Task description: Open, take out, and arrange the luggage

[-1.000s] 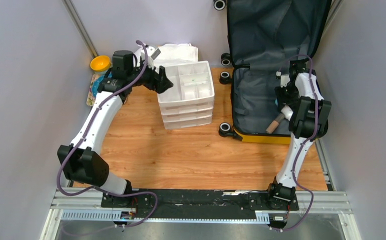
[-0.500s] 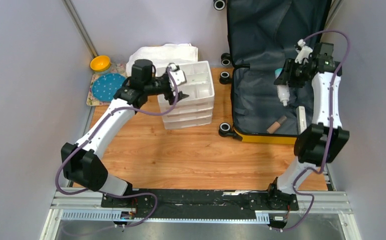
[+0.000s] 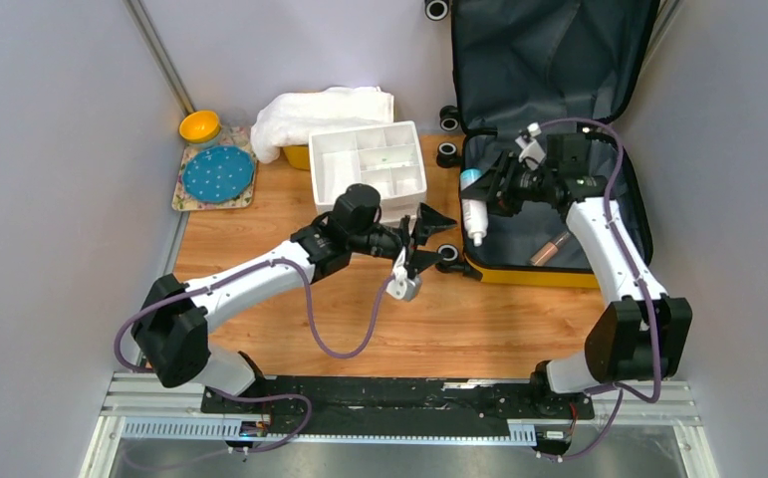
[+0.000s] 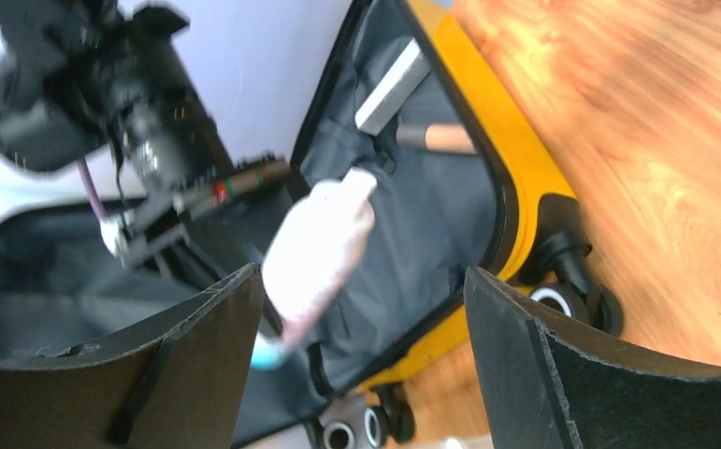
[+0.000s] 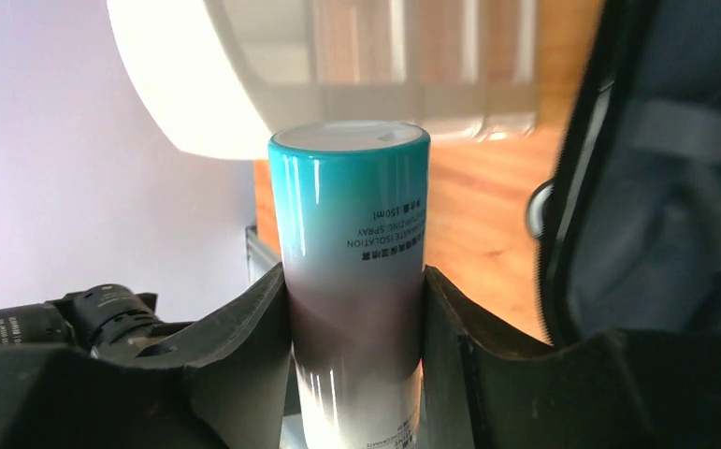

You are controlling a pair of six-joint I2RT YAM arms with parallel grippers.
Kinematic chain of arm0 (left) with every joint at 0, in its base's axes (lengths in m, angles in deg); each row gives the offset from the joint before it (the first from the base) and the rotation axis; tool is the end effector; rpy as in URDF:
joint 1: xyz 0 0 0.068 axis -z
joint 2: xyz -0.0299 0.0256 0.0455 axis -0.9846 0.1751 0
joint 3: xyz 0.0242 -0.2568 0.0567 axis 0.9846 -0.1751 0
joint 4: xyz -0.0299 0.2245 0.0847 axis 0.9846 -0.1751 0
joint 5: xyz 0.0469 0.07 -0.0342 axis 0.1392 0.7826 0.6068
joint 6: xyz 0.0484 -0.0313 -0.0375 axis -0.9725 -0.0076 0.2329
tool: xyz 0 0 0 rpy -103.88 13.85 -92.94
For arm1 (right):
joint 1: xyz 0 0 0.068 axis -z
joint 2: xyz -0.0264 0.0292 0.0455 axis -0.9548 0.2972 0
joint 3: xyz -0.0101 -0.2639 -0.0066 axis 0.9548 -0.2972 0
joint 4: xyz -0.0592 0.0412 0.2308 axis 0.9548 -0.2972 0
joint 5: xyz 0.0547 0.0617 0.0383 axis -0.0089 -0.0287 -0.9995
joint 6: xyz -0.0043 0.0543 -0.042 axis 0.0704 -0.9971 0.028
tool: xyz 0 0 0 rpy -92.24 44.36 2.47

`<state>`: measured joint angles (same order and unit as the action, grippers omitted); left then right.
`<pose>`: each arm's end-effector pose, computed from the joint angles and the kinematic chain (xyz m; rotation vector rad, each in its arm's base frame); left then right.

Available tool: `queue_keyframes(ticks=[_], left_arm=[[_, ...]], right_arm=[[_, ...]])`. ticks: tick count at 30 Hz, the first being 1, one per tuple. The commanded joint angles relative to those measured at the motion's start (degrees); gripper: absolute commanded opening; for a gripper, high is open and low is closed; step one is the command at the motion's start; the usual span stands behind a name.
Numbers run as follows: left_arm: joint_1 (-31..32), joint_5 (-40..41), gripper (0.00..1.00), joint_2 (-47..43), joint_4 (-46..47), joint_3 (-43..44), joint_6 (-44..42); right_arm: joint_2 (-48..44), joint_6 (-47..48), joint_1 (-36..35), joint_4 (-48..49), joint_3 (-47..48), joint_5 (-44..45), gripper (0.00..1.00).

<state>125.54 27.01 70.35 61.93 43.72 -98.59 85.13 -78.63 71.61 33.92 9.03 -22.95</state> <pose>0.2009 -0.2625 0.3122 1.7522 0.3966 -0.3930 0.3023 0.0446 0.3225 0.2393 2.3462 1.1899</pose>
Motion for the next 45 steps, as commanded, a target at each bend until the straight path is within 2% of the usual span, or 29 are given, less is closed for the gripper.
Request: queue_keyframes(ticks=[1,7,12,19,26,31,34,36,37,38,39,41,42,44,45], left_arm=[[4.20,-0.20,0.86,-0.06,-0.05,-1.80,-18.36],[8.16,5.52,0.84,0.30,7.66,-6.55,-17.00],[8.78,9.56,0.82,3.01,14.77,-8.75,-17.96],[10.27,15.01,0.78,8.20,25.67,-7.35,-18.04],[11.06,19.05,0.70,12.16,27.01,-5.41,-19.89],[11.24,20.38,0.60,12.95,30.08,-5.41,-19.19],[11.15,21.26,0.49,13.13,31.75,-5.24,-18.58],[11.24,21.26,0.21,12.78,32.11,-5.24,-18.14],[11.33,20.65,0.07,12.52,32.45,-5.41,-17.79],[11.41,20.03,0.00,12.17,33.41,-6.20,-17.09],[11.41,19.42,0.00,10.94,34.82,-6.73,-15.34],[11.76,17.92,0.00,8.14,33.00,-6.73,-13.23],[11.85,17.40,0.00,6.99,29.94,-6.30,-8.43],[12.12,17.30,0.00,3.83,25.10,-3.15,-2.35],[12.12,17.74,0.00,3.03,20.90,-1.82,4.73]], right_arm=[[-6.81,-6.99,-4.51,6.38,-4.53,-2.93,0.00],[-9.80,-9.90,-6.19,8.67,-10.26,-2.66,0.00],[-9.19,-7.87,-7.33,5.77,-8.86,-0.82,0.00],[-8.14,-7.52,-7.60,2.78,-8.15,0.94,0.00],[-8.58,-7.26,-7.77,1.81,-8.06,1.47,0.00],[-8.40,-7.34,-7.77,1.81,-8.24,1.21,0.00],[-8.14,-7.35,-7.77,2.16,-8.06,0.85,0.00],[-7.96,-7.08,-7.69,2.25,-7.62,0.42,0.00],[-7.87,-6.91,-7.69,2.34,-7.36,0.15,0.05],[-7.79,-6.65,-7.60,2.25,-7.01,0.06,0.14],[-7.26,-6.21,-7.34,2.16,-5.70,-0.29,0.33],[-6.47,-6.12,-5.15,2.43,-3.50,-0.90,0.53],[-5.34,-5.51,-3.92,2.60,-0.53,-1.34,0.69],[-3.75,-4.89,0.56,2.52,3.70,-2.13,0.75],[-2.18,-4.80,5.36,2.60,8.15,-2.92,0.76]])
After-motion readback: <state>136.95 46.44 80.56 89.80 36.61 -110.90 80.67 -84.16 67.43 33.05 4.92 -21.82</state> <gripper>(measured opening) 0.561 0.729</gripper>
